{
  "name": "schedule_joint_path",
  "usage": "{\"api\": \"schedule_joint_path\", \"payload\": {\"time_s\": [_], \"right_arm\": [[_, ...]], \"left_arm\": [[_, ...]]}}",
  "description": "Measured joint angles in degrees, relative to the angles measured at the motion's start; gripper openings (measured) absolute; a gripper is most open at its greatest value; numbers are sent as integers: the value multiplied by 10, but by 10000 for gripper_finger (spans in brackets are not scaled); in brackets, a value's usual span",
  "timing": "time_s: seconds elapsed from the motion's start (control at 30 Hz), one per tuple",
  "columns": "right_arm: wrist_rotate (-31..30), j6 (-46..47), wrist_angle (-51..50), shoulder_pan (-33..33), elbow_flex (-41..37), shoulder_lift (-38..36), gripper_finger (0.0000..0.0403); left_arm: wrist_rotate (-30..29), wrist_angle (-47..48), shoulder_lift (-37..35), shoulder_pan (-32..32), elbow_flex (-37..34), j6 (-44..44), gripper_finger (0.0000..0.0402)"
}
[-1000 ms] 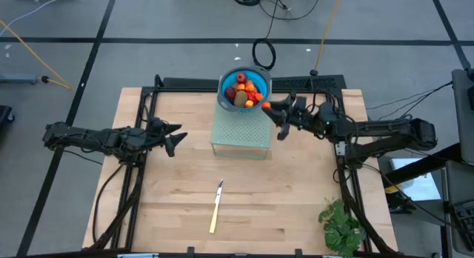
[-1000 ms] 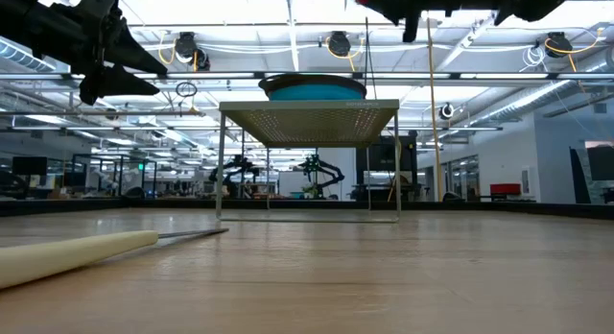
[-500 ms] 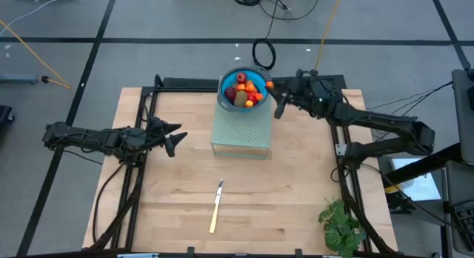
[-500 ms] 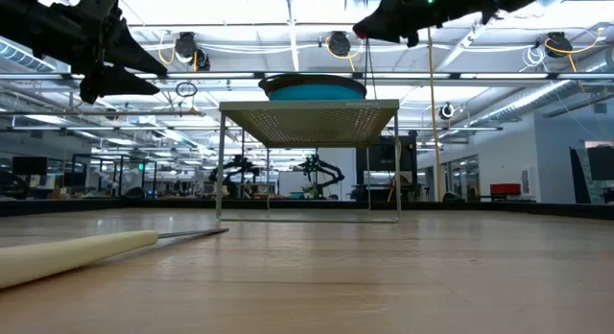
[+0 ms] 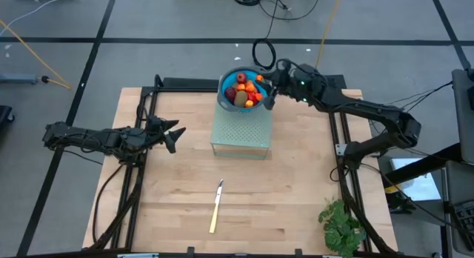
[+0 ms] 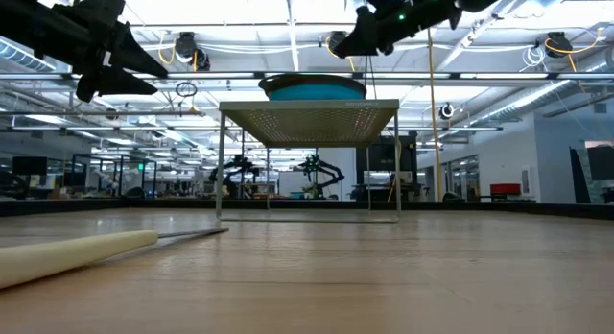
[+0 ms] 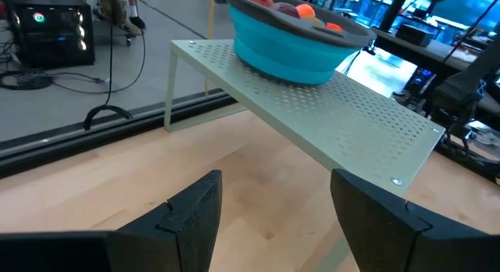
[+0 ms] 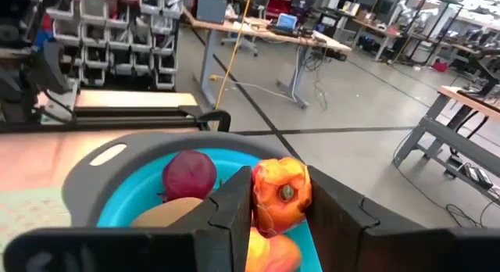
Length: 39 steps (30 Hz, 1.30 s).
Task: Pick & Place Fruit
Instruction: Put the peach into the blue strainer bowl on the shelf
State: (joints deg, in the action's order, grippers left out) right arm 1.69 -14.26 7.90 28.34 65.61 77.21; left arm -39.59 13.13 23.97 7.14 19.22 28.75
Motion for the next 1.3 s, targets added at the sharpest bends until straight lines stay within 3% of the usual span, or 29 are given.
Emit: {"api": "schedule_joint_path", "payload": {"time_s": [0.27, 0.63, 0.9, 1.3], "right_arm": [[2, -19, 0, -1, 17, 34, 100], [20, 6, -74, -5, 17, 35, 100], [77, 32, -92, -5, 17, 35, 100], [78, 42, -125, -7, 17, 35, 100]], "left_arm": [[1, 0, 0, 0, 0, 5, 241], [1, -2, 0, 0, 0, 7, 241], [1, -2, 0, 0, 0, 14, 241], [0, -1, 0, 0, 0, 15, 241]]}}
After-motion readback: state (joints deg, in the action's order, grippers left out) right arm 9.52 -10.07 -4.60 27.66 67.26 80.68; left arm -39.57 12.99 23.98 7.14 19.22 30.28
